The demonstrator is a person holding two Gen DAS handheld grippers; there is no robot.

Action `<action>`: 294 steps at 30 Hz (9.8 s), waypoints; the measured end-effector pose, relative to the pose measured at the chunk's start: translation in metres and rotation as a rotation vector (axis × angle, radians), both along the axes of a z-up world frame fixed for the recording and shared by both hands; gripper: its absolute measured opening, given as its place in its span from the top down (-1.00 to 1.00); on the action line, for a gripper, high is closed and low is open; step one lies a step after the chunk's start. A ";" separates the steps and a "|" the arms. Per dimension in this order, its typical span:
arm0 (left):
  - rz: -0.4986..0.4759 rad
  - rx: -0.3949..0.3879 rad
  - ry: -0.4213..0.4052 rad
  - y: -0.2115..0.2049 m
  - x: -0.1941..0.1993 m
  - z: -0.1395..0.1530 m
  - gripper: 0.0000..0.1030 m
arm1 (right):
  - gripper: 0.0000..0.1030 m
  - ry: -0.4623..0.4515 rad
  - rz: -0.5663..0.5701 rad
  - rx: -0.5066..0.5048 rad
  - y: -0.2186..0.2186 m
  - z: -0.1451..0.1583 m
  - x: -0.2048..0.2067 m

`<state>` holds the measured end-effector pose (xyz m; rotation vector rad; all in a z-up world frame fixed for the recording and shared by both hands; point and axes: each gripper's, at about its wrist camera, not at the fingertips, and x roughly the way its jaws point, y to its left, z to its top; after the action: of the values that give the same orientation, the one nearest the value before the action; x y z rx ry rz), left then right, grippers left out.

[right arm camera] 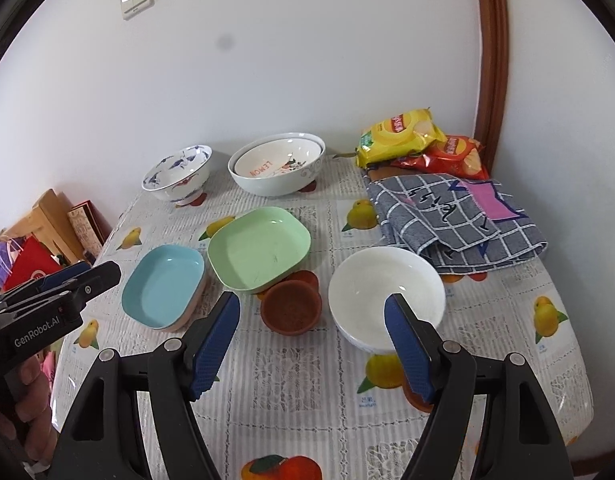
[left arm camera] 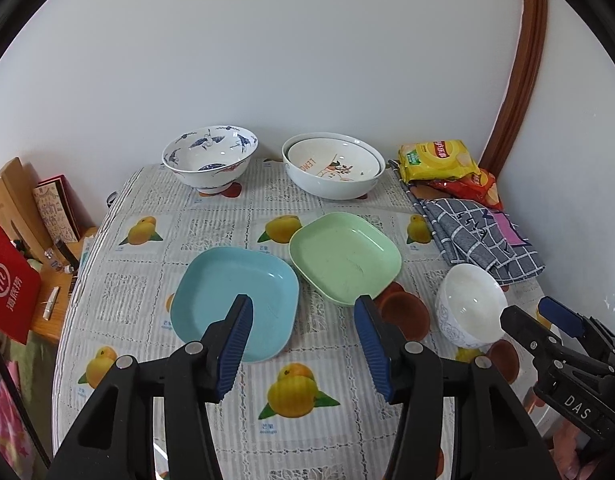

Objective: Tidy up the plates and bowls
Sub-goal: 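Withdraw both grippers and move them toward the green plate, then close both grippers on the green plate rim, then lift the green plate with both grippers toward the blue-pink stack, then lower the green plate onto the blue-pink stack and open both grippers, then withdraw both grippers from the plate stack toward the brown clay dishes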

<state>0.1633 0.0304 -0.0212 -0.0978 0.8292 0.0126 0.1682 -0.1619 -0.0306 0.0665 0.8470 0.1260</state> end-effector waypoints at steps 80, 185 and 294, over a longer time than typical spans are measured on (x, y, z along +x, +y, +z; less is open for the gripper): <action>-0.071 -0.043 0.227 -0.002 0.208 -0.121 0.72 | 0.82 0.275 -0.039 -0.032 0.036 -0.131 0.197; 0.116 -0.162 0.090 0.124 0.060 -0.054 0.76 | 0.83 0.136 0.120 0.074 0.140 -0.054 0.101; -0.076 -0.100 0.003 -0.048 -0.013 -0.019 0.40 | -0.57 0.061 -0.202 -0.036 -0.082 -0.025 -0.047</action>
<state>0.1505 -0.0179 -0.0401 -0.1604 0.8357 -0.0999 0.1216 -0.2435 -0.0558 0.1217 0.8982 -0.0812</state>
